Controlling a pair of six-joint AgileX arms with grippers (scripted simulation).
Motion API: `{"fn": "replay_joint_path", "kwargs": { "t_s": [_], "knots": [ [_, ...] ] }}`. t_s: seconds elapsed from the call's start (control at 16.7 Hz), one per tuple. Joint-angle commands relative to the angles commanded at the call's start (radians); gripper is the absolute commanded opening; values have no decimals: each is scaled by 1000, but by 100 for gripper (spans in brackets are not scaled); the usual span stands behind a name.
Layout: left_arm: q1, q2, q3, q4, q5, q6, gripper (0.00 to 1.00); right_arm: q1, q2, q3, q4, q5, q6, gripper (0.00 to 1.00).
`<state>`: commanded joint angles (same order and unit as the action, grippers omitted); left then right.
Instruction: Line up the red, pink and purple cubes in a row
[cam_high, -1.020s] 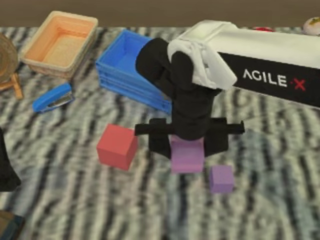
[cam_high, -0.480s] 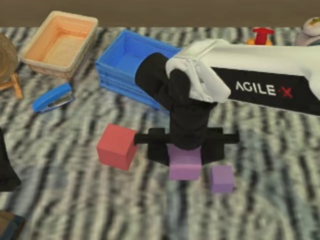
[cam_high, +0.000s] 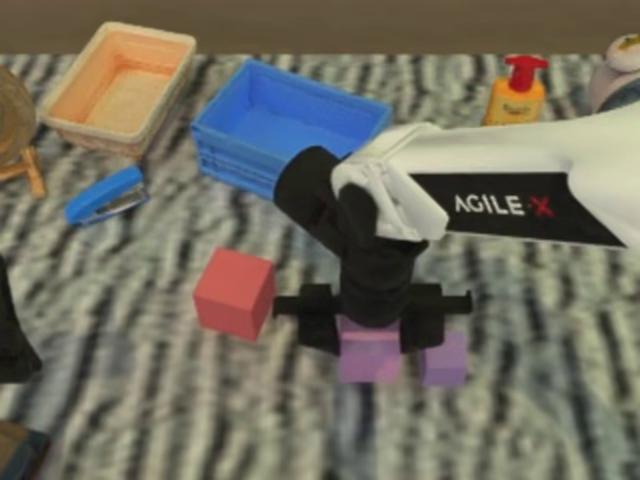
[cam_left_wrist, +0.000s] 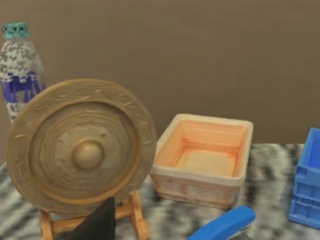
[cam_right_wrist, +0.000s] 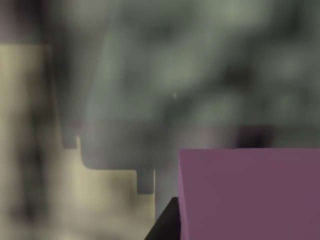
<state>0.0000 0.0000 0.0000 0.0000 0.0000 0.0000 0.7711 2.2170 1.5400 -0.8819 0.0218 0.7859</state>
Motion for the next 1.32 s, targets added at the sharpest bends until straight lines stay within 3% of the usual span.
{"fn": "replay_joint_path", "kwargs": {
  "t_s": [0.78, 1.32],
  "knots": [
    [0, 0, 0, 0, 0, 0, 100, 0, 0, 0, 0, 0, 0, 98],
    [0, 0, 0, 0, 0, 0, 100, -2, -1, 0, 0, 0, 0, 100]
  ]
}}
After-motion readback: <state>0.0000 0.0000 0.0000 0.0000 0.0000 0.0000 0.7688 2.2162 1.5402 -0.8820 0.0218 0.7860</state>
